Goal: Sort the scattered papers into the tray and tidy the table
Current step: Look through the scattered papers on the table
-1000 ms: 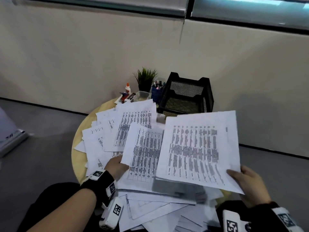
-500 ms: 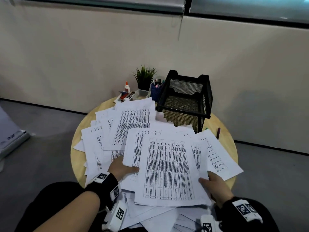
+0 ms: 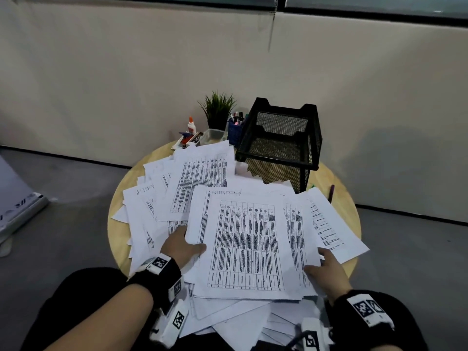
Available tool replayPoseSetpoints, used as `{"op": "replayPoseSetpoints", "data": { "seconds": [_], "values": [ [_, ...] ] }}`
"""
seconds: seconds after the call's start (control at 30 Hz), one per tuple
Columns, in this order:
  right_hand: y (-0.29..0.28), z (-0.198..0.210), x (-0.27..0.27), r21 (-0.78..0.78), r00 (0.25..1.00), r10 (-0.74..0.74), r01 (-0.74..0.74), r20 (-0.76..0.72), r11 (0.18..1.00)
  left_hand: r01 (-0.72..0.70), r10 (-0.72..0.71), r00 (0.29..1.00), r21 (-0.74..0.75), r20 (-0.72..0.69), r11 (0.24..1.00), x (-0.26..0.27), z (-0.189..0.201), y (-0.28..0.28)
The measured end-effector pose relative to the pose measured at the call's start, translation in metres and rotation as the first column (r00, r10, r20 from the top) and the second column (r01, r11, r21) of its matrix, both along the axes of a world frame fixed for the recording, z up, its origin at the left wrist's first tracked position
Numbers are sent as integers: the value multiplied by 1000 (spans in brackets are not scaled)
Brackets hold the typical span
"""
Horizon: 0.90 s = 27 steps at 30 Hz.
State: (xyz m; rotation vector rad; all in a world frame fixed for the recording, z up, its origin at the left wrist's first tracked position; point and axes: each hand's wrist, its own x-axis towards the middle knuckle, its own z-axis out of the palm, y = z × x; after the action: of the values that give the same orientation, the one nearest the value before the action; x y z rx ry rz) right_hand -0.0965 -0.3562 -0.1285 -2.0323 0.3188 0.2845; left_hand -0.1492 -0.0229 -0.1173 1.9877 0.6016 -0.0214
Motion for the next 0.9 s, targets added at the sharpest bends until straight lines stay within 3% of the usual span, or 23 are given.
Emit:
{"op": "replayPoseSetpoints", "data": {
  "seconds": [0.1, 0.23, 0.4, 0.57, 0.73, 0.9],
  "values": [
    [5, -3, -1, 12, 996, 88, -87, -18, 996, 94, -91, 995, 60, -51, 994, 0, 2, -12],
    [9, 6, -3, 110, 997, 76, -75, -4, 991, 157, -153, 986, 57, -68, 986, 0, -1, -22],
    [11, 21, -5, 256, 998, 31, -44, 56, 966, 99, -101, 995, 96, 11, 990, 6, -1, -21],
    [20, 16, -12, 345, 999, 44, -30, -33, 938, 63, -63, 998, -24, -1, 998, 12, 13, -34],
    [20, 20, -13, 424, 995, 96, -71, -39, 903, 90, -114, 985, -180, -131, 980, 9, 6, -45],
    [21, 14, -11, 348, 993, 96, -65, -71, 935, 153, -181, 975, -200, -132, 968, 6, 9, -49]
  ]
}}
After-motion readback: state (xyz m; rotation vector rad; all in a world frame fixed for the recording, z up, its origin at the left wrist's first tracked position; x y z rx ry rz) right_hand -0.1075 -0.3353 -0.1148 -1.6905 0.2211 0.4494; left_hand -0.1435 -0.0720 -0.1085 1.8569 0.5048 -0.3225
